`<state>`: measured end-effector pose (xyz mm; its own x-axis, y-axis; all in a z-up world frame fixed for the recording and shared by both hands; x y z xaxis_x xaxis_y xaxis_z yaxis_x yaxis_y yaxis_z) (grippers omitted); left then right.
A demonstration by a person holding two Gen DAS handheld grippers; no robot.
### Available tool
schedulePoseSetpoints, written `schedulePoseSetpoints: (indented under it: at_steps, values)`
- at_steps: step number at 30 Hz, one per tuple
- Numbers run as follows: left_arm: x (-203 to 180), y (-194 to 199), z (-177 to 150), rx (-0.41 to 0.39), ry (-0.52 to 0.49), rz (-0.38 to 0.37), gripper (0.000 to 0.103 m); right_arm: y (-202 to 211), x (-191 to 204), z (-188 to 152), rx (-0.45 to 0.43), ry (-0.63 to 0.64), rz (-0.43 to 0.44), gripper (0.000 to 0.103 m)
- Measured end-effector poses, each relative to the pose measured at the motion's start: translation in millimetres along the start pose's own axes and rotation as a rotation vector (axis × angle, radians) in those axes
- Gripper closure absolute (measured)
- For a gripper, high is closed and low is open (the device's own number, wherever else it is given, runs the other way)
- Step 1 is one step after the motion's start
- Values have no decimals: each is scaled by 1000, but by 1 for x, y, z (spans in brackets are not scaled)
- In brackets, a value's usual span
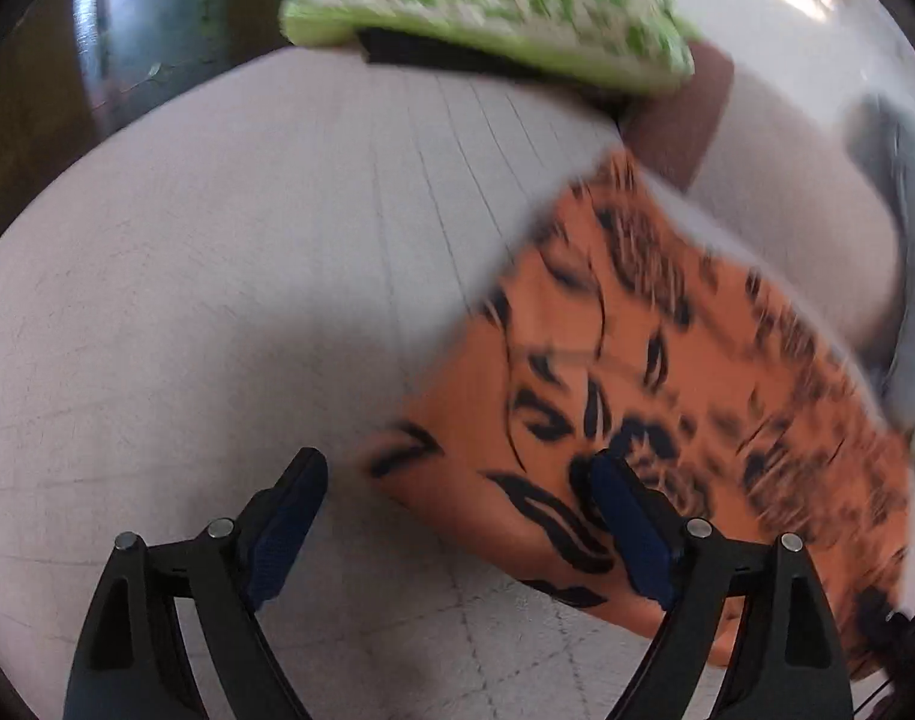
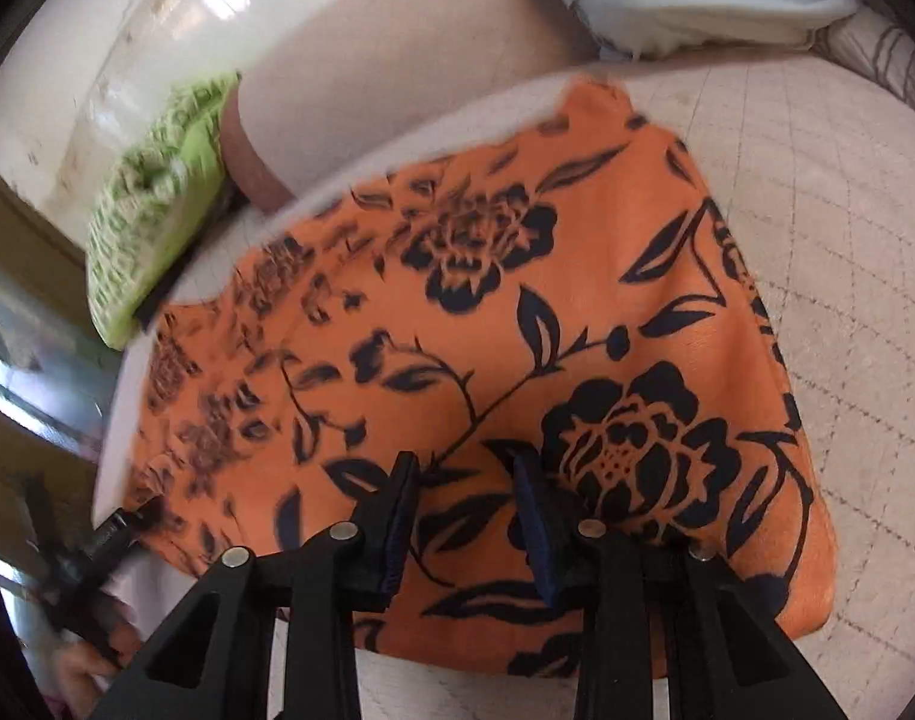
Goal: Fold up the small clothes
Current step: 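Grasp the folded blouse edge with the left gripper and lift it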
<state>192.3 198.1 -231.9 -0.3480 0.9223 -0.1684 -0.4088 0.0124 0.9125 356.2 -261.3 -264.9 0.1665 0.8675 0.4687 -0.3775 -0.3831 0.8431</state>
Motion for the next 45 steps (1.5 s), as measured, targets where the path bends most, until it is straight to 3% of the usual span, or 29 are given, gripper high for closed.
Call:
schedulePoseSetpoints:
  at_steps: [1,3,5,8,10,11,14,19,23,26,27,28,30,31,33,34,39,45]
  values:
    - [4,20,4,-68,-8,-26,13,5,7,2,7,21,23,65]
    - [13,41,4,-136,-6,-3,13,17,16,2,-27,44,90,65]
    - [26,53,-2,-127,18,-48,13,22,22,-1,-31,61,112,65]
    - [36,40,-16,5,89,-164,13,29,29,-8,-22,95,138,65]
    - [33,27,-29,98,135,-229,13,33,29,-10,-25,91,151,54]
    - [28,21,-33,132,138,-245,13,36,28,-14,-35,76,158,42]
    - [15,6,-44,177,153,-262,13,47,20,-17,-57,54,173,41]
    - [-11,-4,-41,103,117,-234,13,57,11,-19,-73,40,163,41]
    - [-29,-21,-22,-6,61,-186,13,56,7,-14,-81,39,153,41]
    - [-31,-23,-18,-62,46,-200,13,53,4,-10,-85,31,147,41]
    - [-33,-24,-17,-78,38,-208,20,53,3,-8,-88,33,143,41]
    - [-35,-24,-17,-96,22,-210,40,53,2,-7,-91,35,140,41]
    - [-38,-30,-16,-77,3,-249,71,53,1,-5,-101,45,127,46]
    - [-40,-34,-11,-76,10,-276,75,53,1,-5,-106,48,122,49]
    - [-39,-32,-7,-83,9,-298,79,52,2,-3,-109,60,106,63]
    - [-40,-29,-7,-91,-1,-301,81,51,2,-3,-108,65,100,64]
    - [-53,0,-7,-143,-83,-328,84,51,-4,-2,-115,51,82,65]
    - [-102,54,-22,-236,-285,-324,84,67,-33,8,-183,-51,72,65]
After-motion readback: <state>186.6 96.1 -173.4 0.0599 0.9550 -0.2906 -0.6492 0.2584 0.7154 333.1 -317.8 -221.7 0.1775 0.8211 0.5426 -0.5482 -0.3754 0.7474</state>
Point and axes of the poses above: each gripper's, at about its wrist camera, not at the fingertips, and y roughly against the way its jaws point, x to its left, z to its top, the point moved 3 cm from there along -y, roughly the way its jaws point, and after that the axes turned 11 degrees about x, right-handed, at the moved point
